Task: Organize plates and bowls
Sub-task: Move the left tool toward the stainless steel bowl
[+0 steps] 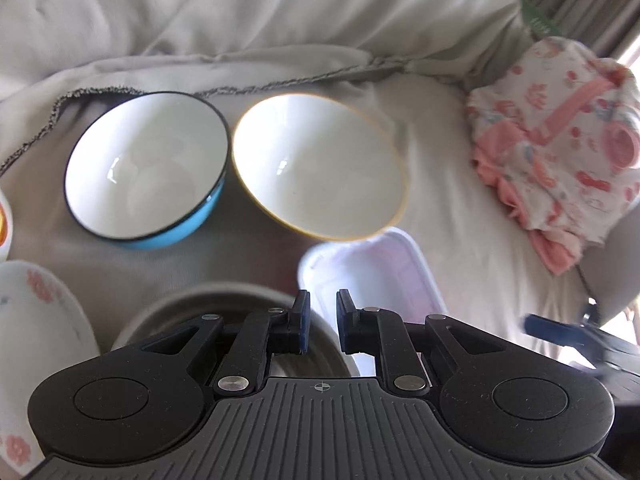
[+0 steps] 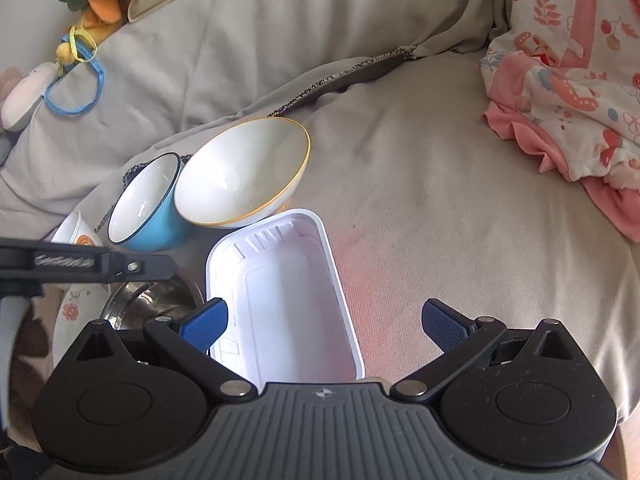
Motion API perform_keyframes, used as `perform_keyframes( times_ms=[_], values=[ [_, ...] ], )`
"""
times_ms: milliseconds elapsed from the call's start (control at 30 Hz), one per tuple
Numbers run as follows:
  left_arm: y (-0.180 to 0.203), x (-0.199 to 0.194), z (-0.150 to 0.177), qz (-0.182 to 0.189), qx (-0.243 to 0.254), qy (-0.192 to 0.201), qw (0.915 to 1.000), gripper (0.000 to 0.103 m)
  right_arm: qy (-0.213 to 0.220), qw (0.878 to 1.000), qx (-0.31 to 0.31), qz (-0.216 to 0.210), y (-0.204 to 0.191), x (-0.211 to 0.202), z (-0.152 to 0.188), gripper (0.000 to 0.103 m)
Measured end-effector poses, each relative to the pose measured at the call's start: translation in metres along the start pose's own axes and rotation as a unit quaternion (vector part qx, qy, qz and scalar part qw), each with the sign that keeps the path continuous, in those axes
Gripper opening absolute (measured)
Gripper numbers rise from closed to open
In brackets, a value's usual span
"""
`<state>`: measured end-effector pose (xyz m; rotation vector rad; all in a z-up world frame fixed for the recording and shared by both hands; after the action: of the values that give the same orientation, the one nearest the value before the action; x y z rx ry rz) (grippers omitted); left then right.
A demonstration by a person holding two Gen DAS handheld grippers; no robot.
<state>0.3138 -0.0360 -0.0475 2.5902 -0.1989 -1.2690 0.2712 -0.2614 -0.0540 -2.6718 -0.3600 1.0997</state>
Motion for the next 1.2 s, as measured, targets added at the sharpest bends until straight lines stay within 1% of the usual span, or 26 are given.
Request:
perform_keyframes(
  times_ms=[67,133,267,300,333,367,433,500,567,633,667,733,800,900,1000,1033,1100,1133,1200],
  values=[
    [-0.004,0.011,-0.003,-0.008,-0.003,-0.009,0.9999,0.017,-0.002,1.000,-0.013,0.005,0.000,0.000,-0.007,0.103],
    [-0.006,0.020,-0.005,-0.016,-0.002,-0.016,0.9997,0.016,-0.013,1.000,-0.023,0.014,0.002,0.004,-0.011,0.103],
    [-0.002,0.033,-0.006,-0.023,0.003,-0.024,0.9994,0.017,-0.035,0.999,-0.027,0.014,0.007,0.018,-0.008,0.101],
    [-0.001,0.036,-0.006,-0.026,0.006,-0.026,0.9993,0.017,-0.036,0.999,-0.030,0.014,0.008,0.023,-0.007,0.098],
    [0.001,0.040,-0.006,-0.032,0.012,-0.028,0.9990,0.017,-0.038,0.999,-0.031,0.012,0.009,0.028,-0.006,0.091],
    [0.003,0.043,-0.006,-0.038,0.017,-0.031,0.9986,0.017,-0.046,0.999,-0.029,0.001,0.011,0.035,-0.005,0.086],
    [0.006,0.048,-0.004,-0.045,0.028,-0.042,0.9977,0.017,-0.072,0.997,-0.008,-0.030,0.014,0.049,-0.001,0.066],
    [0.007,0.052,-0.003,-0.047,0.031,-0.047,0.9973,0.017,-0.087,0.995,0.017,-0.055,0.016,0.060,0.005,0.061],
    [0.007,0.054,-0.002,-0.045,0.025,-0.049,0.9974,0.017,-0.088,0.993,0.023,-0.071,0.015,0.065,0.010,0.058],
    [0.009,0.056,-0.002,-0.046,0.021,-0.050,0.9975,0.022,-0.091,0.991,0.023,-0.096,0.012,0.067,0.015,0.058],
    [0.010,0.057,-0.002,-0.052,0.023,-0.050,0.9971,0.022,-0.086,0.991,0.019,-0.103,0.011,0.065,0.016,0.058],
    [0.014,0.061,-0.002,-0.058,0.023,-0.051,0.9967,0.022,-0.068,0.991,0.016,-0.112,0.012,0.059,0.014,0.059],
    [0.020,0.065,-0.004,-0.053,0.018,-0.049,0.9972,0.022,-0.043,0.993,0.023,-0.111,0.019,0.053,0.009,0.060],
    [0.039,0.074,-0.006,-0.031,0.011,-0.043,0.9985,0.022,-0.009,0.995,0.038,-0.088,0.034,0.046,0.001,0.063],
    [0.061,0.084,-0.011,-0.009,0.016,-0.016,0.9997,0.022,0.035,0.997,0.047,-0.042,0.051,0.042,-0.007,0.066],
    [0.065,0.087,-0.012,0.003,0.011,-0.010,0.9999,0.024,0.045,0.997,0.048,-0.028,0.056,0.044,-0.008,0.067],
    [0.072,0.089,-0.014,0.021,0.014,0.001,0.9997,0.026,0.044,0.997,0.058,-0.005,0.067,0.053,-0.011,0.068],
    [0.074,0.088,-0.014,0.019,0.020,0.005,0.9996,0.030,0.037,0.997,0.062,0.000,0.071,0.057,-0.011,0.068],
    [0.071,0.081,-0.013,0.012,0.016,0.005,0.9998,0.031,0.026,0.998,0.065,-0.007,0.071,0.063,-0.011,0.069]
  ],
)
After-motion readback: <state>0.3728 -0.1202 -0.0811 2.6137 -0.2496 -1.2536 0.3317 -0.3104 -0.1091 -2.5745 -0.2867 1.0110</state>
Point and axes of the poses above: each gripper's, at about its wrist camera, not at the fingertips, and x roughly the way its jaws point, y to its right, z to its underside, the point moved 3 cm from there along x, roughly the way its jaws point, and after that the axes turned 12 degrees about y, right-handed, at the moved point
